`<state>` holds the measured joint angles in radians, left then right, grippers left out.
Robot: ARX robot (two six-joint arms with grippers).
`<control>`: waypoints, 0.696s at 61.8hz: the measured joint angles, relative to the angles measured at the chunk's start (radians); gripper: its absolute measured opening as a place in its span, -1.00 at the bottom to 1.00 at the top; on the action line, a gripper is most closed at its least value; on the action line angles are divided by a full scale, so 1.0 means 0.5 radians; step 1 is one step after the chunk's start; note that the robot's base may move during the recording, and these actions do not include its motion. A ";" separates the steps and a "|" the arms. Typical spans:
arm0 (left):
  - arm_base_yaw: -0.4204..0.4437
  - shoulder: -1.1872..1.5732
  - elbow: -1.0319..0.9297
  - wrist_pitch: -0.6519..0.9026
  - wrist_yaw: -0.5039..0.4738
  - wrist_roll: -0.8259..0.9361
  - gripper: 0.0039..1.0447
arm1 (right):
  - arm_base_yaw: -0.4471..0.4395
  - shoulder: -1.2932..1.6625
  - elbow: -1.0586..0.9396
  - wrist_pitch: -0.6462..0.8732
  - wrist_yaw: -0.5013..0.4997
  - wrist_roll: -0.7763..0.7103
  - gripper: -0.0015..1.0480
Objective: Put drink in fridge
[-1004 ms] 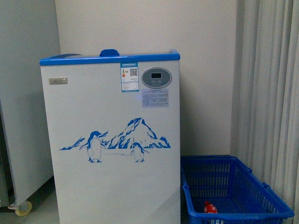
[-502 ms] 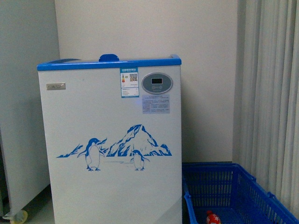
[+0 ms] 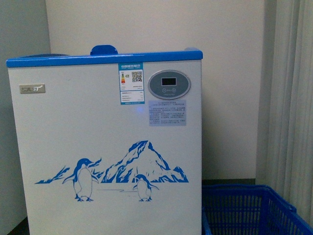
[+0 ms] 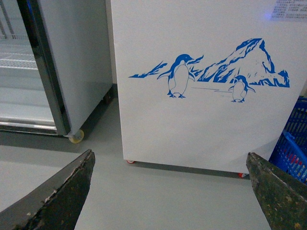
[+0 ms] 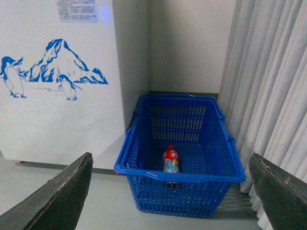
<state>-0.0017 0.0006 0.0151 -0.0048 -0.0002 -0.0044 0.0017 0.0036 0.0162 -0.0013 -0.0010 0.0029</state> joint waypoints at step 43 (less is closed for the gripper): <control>0.000 0.000 0.000 0.000 0.000 0.000 0.85 | 0.000 0.000 0.000 0.000 0.001 -0.001 0.86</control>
<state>-0.0017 0.0006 0.0151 -0.0048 -0.0002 -0.0044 0.0017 0.0036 0.0162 -0.0013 -0.0006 0.0025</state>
